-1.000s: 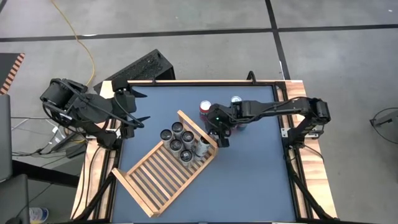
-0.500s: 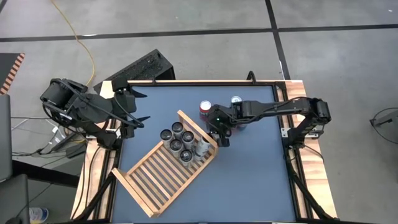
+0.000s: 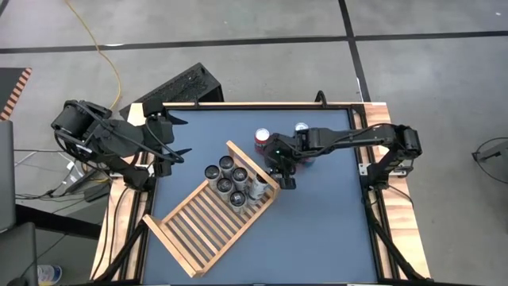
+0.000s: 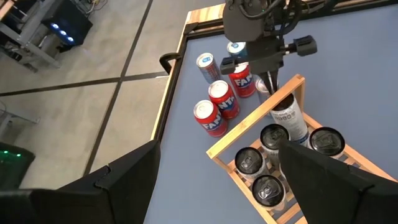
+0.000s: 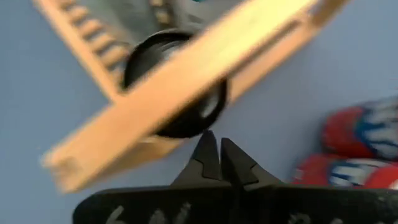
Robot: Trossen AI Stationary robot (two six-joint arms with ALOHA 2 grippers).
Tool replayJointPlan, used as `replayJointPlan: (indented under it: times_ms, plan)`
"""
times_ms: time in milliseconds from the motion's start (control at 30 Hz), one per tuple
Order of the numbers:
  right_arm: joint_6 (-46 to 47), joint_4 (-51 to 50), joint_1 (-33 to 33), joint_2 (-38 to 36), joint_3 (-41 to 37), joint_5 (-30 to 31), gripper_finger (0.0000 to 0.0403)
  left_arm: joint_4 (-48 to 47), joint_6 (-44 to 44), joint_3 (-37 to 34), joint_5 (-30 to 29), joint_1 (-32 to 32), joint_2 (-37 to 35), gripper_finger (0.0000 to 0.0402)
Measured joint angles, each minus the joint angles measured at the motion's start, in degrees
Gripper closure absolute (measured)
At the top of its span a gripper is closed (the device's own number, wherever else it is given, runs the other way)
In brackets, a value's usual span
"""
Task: Place canned beverage on shelf
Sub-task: Adjust the white blue soda can on the shelf
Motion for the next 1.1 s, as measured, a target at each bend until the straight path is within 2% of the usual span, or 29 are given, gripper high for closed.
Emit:
replayJointPlan:
  times_ms: [133,467,900,1100]
  plan:
    - [-0.8,0.7,0.1,0.0,0.0,-2.5,0.0403,0.0,0.0,0.0,0.0,0.0,0.0,0.0087]
    - [-1.6,2.1,0.1,0.0,0.0,-2.7,0.0403,0.0,-0.5,0.0,0.0,0.0,0.0,0.0087]
    - [-3.6,2.8,-2.3,0.1,-0.1,-9.8,0.0403,0.0,-0.1,0.0,0.0,0.0,0.0,0.0087]
    - [-2.8,8.7,-3.0,0.0,-4.9,-11.6,0.0403,0.0,0.0,0.0,0.0,0.0,0.0,0.0087]
